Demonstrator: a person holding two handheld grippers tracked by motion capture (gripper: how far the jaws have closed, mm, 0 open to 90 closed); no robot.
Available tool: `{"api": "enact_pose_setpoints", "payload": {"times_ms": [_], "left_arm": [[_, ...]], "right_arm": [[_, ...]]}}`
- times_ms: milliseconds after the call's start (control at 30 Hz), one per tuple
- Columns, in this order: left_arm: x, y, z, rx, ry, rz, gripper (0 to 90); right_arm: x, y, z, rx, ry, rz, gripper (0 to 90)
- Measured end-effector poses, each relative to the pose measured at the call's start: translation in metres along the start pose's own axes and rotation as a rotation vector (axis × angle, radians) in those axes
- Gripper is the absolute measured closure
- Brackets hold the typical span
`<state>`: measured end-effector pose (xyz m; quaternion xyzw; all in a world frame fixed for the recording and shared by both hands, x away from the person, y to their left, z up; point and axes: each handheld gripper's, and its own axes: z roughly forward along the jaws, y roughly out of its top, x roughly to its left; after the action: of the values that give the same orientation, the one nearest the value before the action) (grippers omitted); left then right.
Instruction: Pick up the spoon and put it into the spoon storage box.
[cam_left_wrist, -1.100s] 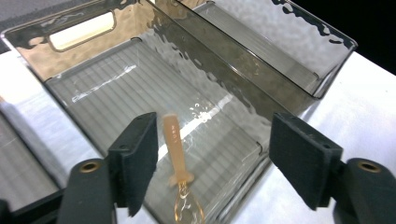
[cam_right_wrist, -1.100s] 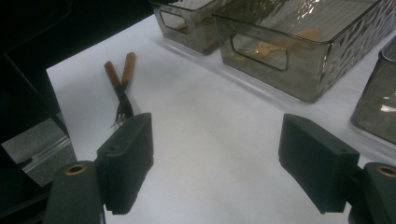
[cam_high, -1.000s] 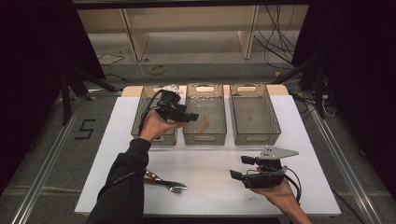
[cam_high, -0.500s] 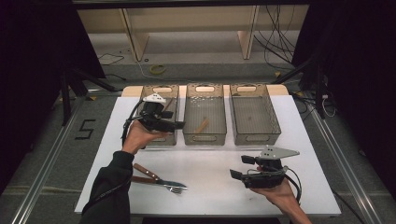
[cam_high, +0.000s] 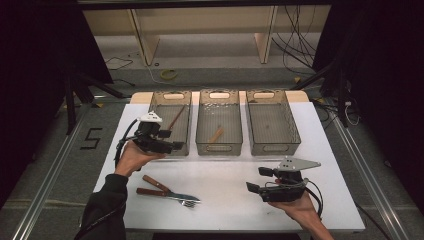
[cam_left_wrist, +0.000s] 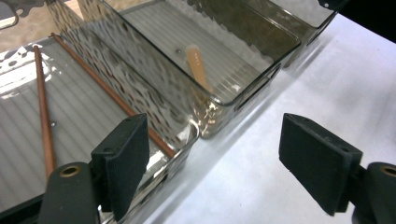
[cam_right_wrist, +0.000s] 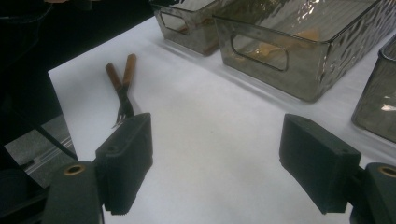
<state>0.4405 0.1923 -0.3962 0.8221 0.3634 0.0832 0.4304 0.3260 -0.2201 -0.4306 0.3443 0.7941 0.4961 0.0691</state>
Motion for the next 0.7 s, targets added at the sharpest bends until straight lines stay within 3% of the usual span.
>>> {"api": "enact_pose_setpoints", "payload": {"times_ms": [700], "left_arm": [[-0.010, -0.027, -0.017, 0.087, 0.032, 0.051, 21.9]], "right_arm": [[0.001, 0.001, 0.002, 0.002, 0.005, -0.005, 26.6]]}}
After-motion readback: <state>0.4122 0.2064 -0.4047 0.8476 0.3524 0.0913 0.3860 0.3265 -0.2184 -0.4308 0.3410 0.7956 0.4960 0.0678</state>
